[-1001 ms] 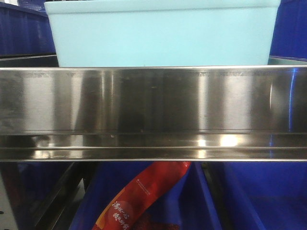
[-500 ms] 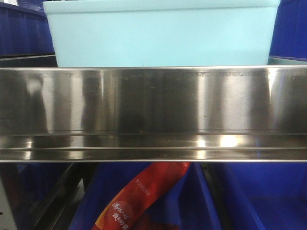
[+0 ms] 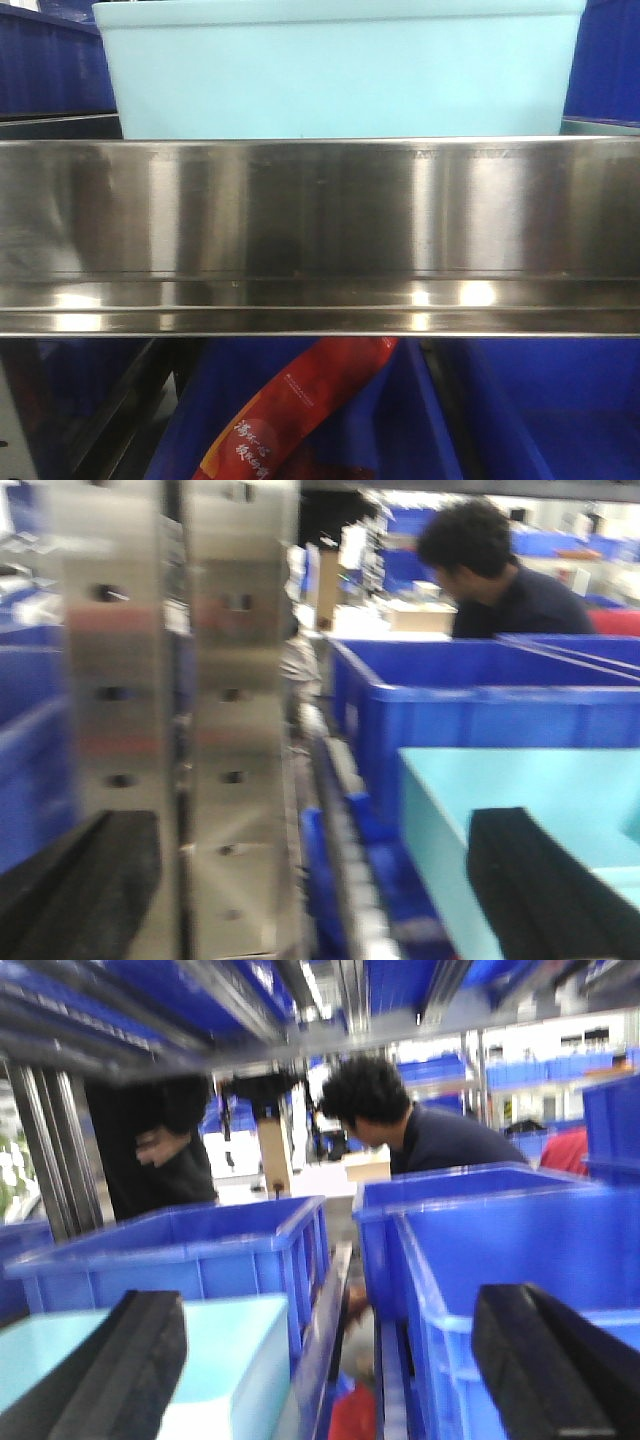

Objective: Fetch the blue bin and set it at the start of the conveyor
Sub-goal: 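Close both grippers on opposite walls of the light-teal bin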

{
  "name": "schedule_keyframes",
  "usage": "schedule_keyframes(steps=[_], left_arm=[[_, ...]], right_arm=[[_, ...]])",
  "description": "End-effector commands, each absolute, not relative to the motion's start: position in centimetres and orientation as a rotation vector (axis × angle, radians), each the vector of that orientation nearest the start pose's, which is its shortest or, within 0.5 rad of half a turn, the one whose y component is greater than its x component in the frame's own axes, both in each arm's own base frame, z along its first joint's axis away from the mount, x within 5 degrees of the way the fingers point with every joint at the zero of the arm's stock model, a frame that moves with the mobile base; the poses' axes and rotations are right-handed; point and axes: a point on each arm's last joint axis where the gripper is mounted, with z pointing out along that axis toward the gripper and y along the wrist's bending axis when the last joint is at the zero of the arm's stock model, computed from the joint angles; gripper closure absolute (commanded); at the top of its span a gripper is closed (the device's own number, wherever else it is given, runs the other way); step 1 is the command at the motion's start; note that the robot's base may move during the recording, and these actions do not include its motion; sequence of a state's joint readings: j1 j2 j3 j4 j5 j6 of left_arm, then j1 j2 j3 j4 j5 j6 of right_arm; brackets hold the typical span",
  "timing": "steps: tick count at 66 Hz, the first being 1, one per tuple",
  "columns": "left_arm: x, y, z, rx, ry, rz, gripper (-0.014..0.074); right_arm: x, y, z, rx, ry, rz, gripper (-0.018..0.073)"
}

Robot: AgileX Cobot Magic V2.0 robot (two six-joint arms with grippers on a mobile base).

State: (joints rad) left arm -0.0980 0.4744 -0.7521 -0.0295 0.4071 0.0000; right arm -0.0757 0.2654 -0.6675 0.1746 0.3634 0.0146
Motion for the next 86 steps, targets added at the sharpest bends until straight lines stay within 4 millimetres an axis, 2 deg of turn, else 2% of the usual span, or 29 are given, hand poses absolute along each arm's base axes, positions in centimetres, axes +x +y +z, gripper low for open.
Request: schedule_keyframes(steps=[1,12,22,37,51,58,71,86], left_arm=[[9.3,-1.7,39.7,0.122,1.665,-0.171,0.0048],[11.5,-4.0,40.3,0.27,1.786,-0.273,0.0048],[14.2,-6.7,41.1,0.385,1.846,-0.341,0.0048],[19.7,-10.4,43.2,0.449,1.92,-0.36,0.0048],[25.1,-12.9,44.0,0.442,2.127,-0.312,0.0048],[27.7,-13.7,43.8,0.391,2.209,-0.255,0.0048],[31.6,-13.9,42.1,0.29,2.323,-0.097,0.0048],[34.9,-12.8,39.2,0.22,2.389,-0.069,0.0048]], right_arm=[[4.8,0.3,38.9,0.111,1.504,0.124,0.0071],[7.2,0.9,40.5,-0.026,1.643,0.13,0.0072],[10.9,1.9,42.0,-0.091,1.776,0.209,0.0072],[16.9,2.6,43.6,-0.166,2.021,0.201,0.0072],[21.9,2.2,45.2,-0.201,2.166,0.067,0.0072],[24.1,2.2,45.0,-0.159,2.242,0.052,0.0073],[27.9,3.4,43.7,-0.108,2.319,0.076,0.0074],[32.4,5.0,40.9,-0.077,2.366,0.118,0.0074]])
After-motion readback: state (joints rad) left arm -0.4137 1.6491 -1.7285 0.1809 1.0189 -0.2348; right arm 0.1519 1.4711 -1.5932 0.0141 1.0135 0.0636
